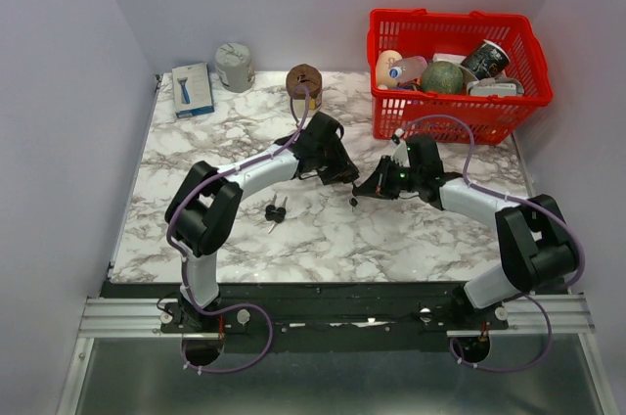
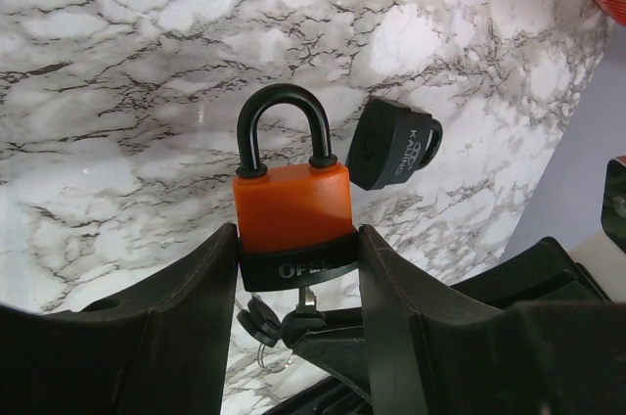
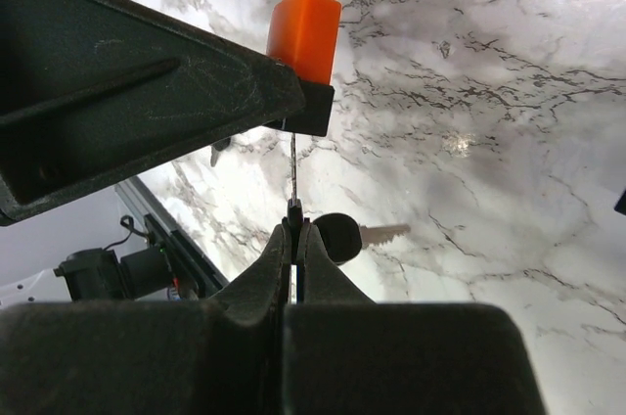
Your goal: Unlock with the key
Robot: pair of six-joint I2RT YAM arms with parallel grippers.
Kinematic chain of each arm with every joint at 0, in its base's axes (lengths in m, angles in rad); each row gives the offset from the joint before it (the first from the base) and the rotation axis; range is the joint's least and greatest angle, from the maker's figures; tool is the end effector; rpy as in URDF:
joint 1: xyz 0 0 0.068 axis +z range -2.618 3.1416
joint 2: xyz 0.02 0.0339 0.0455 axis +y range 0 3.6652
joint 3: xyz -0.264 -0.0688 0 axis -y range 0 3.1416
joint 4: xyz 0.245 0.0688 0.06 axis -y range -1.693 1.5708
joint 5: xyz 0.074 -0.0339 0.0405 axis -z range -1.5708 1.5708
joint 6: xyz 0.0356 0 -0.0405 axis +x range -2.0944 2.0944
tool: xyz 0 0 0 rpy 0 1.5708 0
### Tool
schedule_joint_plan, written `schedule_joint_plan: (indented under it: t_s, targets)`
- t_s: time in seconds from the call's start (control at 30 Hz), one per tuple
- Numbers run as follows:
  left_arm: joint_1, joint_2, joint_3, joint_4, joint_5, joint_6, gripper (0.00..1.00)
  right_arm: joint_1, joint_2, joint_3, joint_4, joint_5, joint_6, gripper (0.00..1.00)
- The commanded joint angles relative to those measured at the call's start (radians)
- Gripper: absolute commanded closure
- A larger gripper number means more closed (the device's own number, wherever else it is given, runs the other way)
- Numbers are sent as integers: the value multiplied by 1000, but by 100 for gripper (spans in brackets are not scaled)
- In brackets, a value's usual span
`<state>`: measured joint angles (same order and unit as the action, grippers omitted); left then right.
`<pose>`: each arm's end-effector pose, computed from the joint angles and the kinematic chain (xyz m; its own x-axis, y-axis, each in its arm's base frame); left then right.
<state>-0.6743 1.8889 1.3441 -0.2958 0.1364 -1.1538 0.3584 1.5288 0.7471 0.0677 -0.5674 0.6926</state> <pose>0.3220 -0.2636 0.2072 -0.8660 -0.4674 -0.1775 -0.2529 0.7158 -0.6509 0.2777 0.1244 0.1791 -0.9037 0.2365 -0.3569 -0.1288 0.6448 0.7534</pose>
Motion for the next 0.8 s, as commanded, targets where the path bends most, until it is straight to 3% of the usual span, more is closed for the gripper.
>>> schedule_joint_plan:
  t_s: [0.0, 0.77]
  targets:
    - [1, -48, -2, 12, 20, -9, 100, -19, -51, -23, 1, 112, 18, 99]
    - [1, -30, 15, 18, 34, -9, 100, -19, 56, -9, 92, -57, 18, 99]
